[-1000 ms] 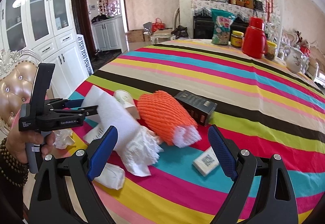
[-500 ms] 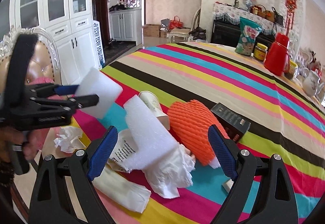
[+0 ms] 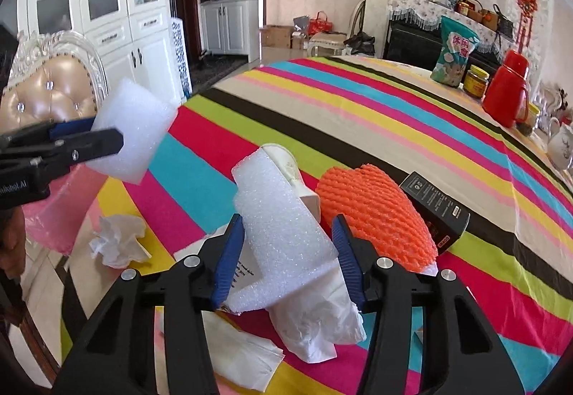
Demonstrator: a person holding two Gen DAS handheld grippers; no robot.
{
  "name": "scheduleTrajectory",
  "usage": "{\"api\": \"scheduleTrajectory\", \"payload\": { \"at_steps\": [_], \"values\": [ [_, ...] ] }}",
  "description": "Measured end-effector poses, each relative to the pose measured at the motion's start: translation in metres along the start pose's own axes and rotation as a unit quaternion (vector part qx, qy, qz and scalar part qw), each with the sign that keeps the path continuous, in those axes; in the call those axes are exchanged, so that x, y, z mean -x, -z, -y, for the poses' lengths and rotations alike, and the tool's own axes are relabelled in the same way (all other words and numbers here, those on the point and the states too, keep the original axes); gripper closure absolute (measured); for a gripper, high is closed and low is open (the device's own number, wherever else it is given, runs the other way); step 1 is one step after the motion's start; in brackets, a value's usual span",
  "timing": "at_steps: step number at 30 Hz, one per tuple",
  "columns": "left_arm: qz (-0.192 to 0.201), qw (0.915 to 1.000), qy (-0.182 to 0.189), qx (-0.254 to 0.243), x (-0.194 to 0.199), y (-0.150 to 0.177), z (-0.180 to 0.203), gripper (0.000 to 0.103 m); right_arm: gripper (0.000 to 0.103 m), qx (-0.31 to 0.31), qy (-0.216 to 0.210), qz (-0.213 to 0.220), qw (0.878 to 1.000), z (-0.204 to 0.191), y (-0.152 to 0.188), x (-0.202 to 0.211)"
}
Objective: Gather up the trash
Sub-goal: 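Grasp the white foam sheet with the right tool while the left tool holds the block, then carry the foam block and foam sheet over the pink bin with both tools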
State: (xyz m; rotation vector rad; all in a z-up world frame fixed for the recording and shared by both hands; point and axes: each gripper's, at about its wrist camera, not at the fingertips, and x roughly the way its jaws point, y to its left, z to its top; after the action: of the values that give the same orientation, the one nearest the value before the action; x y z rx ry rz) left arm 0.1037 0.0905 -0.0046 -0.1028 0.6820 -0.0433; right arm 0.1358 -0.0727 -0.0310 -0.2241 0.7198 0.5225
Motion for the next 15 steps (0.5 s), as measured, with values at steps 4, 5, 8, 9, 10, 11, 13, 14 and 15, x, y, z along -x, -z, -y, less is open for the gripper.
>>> {"api": "scheduleTrajectory", "payload": {
  "at_steps": [4,5,8,9,10,11,13,14,15],
  "values": [
    [0.006,1.0000,-0.001,0.005,0.010,0.002,0.000,0.042,0.054,-0.012,0.005,0.014,1.000,0.003,0.001,0.015],
    [0.008,1.0000,-0.001,0.006,0.013,0.003,0.000,0.042,0.054,-0.014,0.006,0.016,1.000,0.004,0.001,0.017],
    [0.015,0.9998,-0.004,0.010,0.025,0.005,-0.003,0.042,0.054,-0.021,0.009,0.025,0.999,0.004,0.001,0.029],
    [0.018,0.9998,-0.006,0.011,0.030,0.007,-0.005,0.042,0.054,-0.023,0.009,0.028,0.999,0.003,0.002,0.034],
    [0.021,0.9997,-0.008,0.013,0.035,0.008,-0.007,0.042,0.054,-0.025,0.010,0.030,0.999,0.002,0.002,0.036],
    [0.023,0.9996,-0.010,0.014,0.039,0.008,-0.008,0.042,0.054,-0.028,0.012,0.034,0.999,0.001,0.002,0.040],
    [0.029,0.9993,-0.014,0.018,0.049,0.011,-0.013,0.042,0.054,-0.033,0.012,0.039,0.999,0.000,0.002,0.046],
    [0.033,0.9991,-0.017,0.021,0.056,0.013,-0.016,0.042,0.054,-0.034,0.011,0.043,0.998,0.000,0.001,0.049],
    [0.035,0.9989,-0.020,0.023,0.060,0.013,-0.018,0.042,0.054,-0.035,0.010,0.047,0.998,-0.003,0.001,0.054]
  ]
}}
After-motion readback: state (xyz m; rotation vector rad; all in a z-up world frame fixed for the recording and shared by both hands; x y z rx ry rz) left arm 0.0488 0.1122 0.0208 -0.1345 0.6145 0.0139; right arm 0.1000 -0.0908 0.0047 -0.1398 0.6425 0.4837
